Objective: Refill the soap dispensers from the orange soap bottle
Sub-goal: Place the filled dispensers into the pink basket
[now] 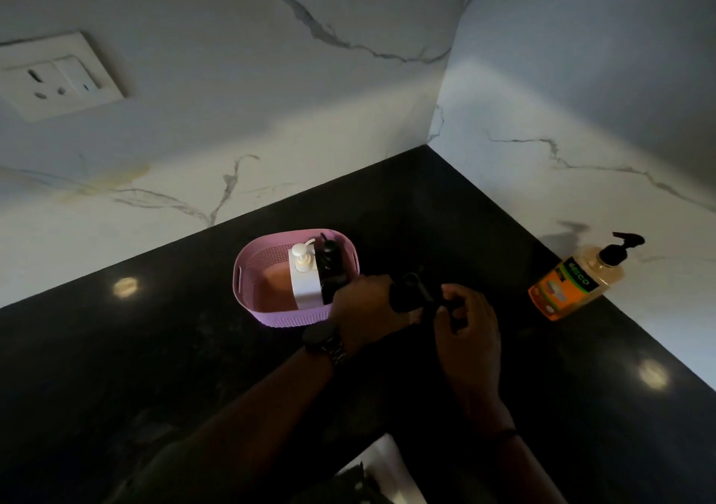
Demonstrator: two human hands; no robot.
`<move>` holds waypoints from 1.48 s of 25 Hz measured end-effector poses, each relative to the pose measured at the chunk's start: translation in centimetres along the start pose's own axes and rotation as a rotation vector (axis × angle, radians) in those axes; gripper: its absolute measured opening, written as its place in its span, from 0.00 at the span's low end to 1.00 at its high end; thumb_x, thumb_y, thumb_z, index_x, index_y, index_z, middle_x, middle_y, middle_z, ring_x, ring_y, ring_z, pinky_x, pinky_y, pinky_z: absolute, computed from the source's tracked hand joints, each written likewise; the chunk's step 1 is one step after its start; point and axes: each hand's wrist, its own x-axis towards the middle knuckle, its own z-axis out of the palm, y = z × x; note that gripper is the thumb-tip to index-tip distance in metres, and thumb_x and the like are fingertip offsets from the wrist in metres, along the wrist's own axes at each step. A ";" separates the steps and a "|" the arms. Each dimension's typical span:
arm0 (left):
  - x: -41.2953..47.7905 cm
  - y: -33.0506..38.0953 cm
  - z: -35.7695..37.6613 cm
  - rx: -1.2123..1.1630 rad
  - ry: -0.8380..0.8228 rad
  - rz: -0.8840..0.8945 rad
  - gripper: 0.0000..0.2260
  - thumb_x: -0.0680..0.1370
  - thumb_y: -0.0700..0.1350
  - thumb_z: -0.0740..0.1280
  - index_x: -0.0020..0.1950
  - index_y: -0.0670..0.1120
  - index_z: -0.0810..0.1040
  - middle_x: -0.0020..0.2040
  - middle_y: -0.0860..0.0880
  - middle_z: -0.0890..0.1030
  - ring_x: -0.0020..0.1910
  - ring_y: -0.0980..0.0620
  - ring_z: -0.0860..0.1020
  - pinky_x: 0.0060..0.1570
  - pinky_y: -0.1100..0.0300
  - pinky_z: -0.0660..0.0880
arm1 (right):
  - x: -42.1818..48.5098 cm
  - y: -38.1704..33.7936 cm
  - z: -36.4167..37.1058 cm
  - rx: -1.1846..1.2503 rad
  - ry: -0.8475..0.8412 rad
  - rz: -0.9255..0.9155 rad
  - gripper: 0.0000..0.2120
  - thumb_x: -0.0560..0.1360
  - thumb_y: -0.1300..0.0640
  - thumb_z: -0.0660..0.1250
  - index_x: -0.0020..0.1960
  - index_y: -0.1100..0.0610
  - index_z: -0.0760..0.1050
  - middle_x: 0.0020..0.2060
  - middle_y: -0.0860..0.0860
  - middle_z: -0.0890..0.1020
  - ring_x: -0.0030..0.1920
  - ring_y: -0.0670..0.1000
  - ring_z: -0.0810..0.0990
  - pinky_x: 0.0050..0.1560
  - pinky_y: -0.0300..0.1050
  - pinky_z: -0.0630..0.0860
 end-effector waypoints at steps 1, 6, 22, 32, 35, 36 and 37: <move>-1.7 -0.4 -0.9 -0.091 0.064 -0.029 0.17 0.76 0.64 0.67 0.56 0.54 0.77 0.46 0.57 0.79 0.47 0.56 0.80 0.44 0.62 0.75 | 0.1 -0.3 0.4 0.014 -0.007 -0.004 0.16 0.75 0.58 0.68 0.61 0.45 0.74 0.57 0.42 0.77 0.57 0.44 0.75 0.58 0.46 0.76; -10.6 -4.0 -7.2 -0.588 0.419 -0.067 0.12 0.75 0.60 0.71 0.53 0.56 0.80 0.45 0.57 0.84 0.46 0.61 0.82 0.52 0.57 0.77 | 0.2 -3.2 4.6 -0.062 -0.238 -0.094 0.17 0.76 0.53 0.66 0.64 0.40 0.71 0.62 0.39 0.74 0.59 0.39 0.73 0.59 0.40 0.74; -2.7 -16.7 -4.4 -0.351 0.483 -0.549 0.45 0.66 0.71 0.72 0.74 0.48 0.64 0.66 0.43 0.72 0.62 0.43 0.76 0.54 0.53 0.75 | -1.2 -3.8 11.0 -0.594 -0.647 -0.275 0.43 0.76 0.49 0.68 0.80 0.52 0.44 0.80 0.50 0.45 0.79 0.52 0.49 0.76 0.54 0.59; 0.1 -20.4 -2.9 -0.237 0.494 -0.340 0.38 0.62 0.79 0.60 0.67 0.61 0.70 0.63 0.47 0.76 0.59 0.46 0.77 0.57 0.46 0.78 | -2.2 -3.7 11.3 -0.628 -0.630 -0.259 0.46 0.76 0.51 0.68 0.79 0.52 0.38 0.80 0.51 0.41 0.79 0.54 0.48 0.75 0.58 0.59; 0.6 -20.8 -2.7 -0.218 0.474 -0.347 0.36 0.64 0.76 0.63 0.68 0.62 0.70 0.62 0.47 0.77 0.58 0.47 0.77 0.56 0.47 0.79 | -2.0 -4.0 11.1 -0.648 -0.649 -0.260 0.45 0.76 0.51 0.68 0.79 0.52 0.40 0.80 0.51 0.42 0.79 0.55 0.49 0.75 0.59 0.60; 1.1 -21.5 -2.3 -0.202 0.459 -0.356 0.36 0.65 0.76 0.64 0.68 0.60 0.69 0.62 0.47 0.77 0.58 0.47 0.77 0.57 0.47 0.78 | -2.0 -4.0 11.1 -0.648 -0.656 -0.262 0.45 0.76 0.51 0.68 0.79 0.52 0.40 0.80 0.51 0.42 0.79 0.56 0.49 0.75 0.60 0.60; 1.7 -22.3 -1.8 -0.194 0.449 -0.363 0.38 0.65 0.78 0.63 0.69 0.58 0.69 0.62 0.47 0.77 0.58 0.46 0.77 0.58 0.47 0.77 | -2.0 -4.0 11.0 -0.647 -0.662 -0.261 0.45 0.76 0.52 0.68 0.79 0.52 0.40 0.80 0.51 0.42 0.79 0.56 0.50 0.75 0.60 0.60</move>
